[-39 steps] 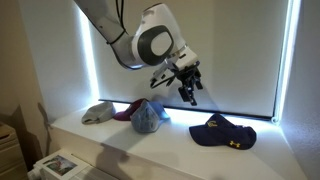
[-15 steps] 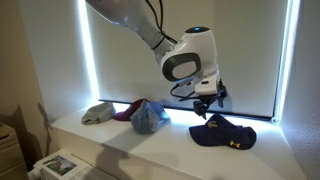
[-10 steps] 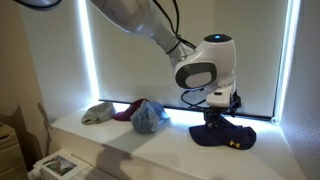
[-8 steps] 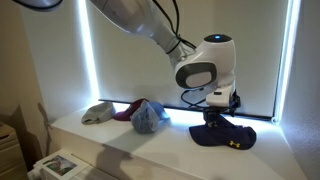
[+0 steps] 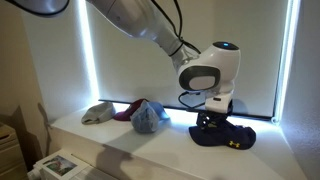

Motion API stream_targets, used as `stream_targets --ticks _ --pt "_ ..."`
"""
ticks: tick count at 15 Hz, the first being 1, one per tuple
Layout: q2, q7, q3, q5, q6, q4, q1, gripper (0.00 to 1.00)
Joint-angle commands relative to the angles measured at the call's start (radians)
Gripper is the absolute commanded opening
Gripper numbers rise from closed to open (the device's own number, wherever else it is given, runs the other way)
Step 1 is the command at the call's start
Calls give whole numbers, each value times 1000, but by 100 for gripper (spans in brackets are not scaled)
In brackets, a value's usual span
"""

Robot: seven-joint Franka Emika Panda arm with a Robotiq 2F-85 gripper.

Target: Pick up the white, light blue, and navy blue caps and move them to the left.

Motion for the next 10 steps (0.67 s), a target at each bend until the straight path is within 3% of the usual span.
stream_targets --ticks 1,3,4,7,8,9,10 --pt "8 61 -57 11 74 -11 51 100" --pt "25 180 -112 -6 129 -9 89 100" --pt "13 101 -68 3 76 2 50 100" --pt "24 164 -100 -7 108 1 77 100" --pt "23 110 -67 6 80 12 48 100" --pt "27 100 -65 4 73 15 47 75" --pt "27 92 -62 6 71 14 45 73"
